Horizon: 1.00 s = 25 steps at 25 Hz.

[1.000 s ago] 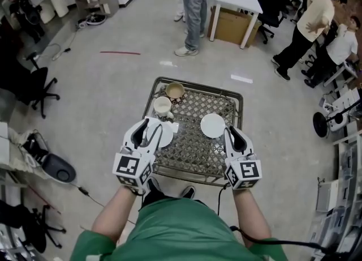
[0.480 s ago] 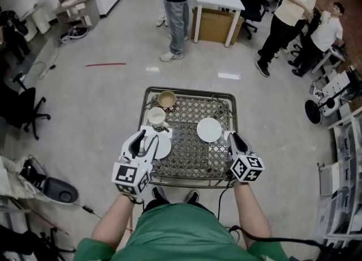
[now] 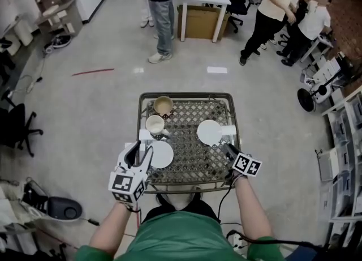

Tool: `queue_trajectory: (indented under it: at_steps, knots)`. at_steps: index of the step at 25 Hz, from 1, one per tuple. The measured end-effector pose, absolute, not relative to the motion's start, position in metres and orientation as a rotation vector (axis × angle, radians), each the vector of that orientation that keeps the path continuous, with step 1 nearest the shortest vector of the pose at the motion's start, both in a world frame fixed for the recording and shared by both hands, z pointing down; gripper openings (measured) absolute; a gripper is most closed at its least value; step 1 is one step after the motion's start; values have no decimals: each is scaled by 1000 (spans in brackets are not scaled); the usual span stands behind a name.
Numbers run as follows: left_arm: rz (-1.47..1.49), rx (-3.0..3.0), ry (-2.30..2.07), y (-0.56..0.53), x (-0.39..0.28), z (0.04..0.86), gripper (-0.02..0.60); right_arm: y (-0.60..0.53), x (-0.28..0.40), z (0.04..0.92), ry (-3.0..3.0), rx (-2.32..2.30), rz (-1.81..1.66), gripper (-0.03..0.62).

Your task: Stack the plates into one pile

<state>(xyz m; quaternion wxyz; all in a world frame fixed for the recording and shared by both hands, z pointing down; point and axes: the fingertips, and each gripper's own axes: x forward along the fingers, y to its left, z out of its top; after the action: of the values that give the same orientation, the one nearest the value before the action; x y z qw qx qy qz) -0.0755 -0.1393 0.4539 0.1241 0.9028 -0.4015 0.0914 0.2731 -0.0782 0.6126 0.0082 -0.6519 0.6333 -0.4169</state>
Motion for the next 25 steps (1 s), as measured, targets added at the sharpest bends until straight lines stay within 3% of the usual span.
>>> queue_trajectory:
  at_steps: [14, 25]
  knots:
    - [382, 2433, -1347, -141, -52, 495, 183, -115, 322, 748, 1836, -1856, -1759, 175]
    - [415, 2286, -1476, -121, -42, 510, 183, -135, 337, 797, 1761, -1738, -1934, 184]
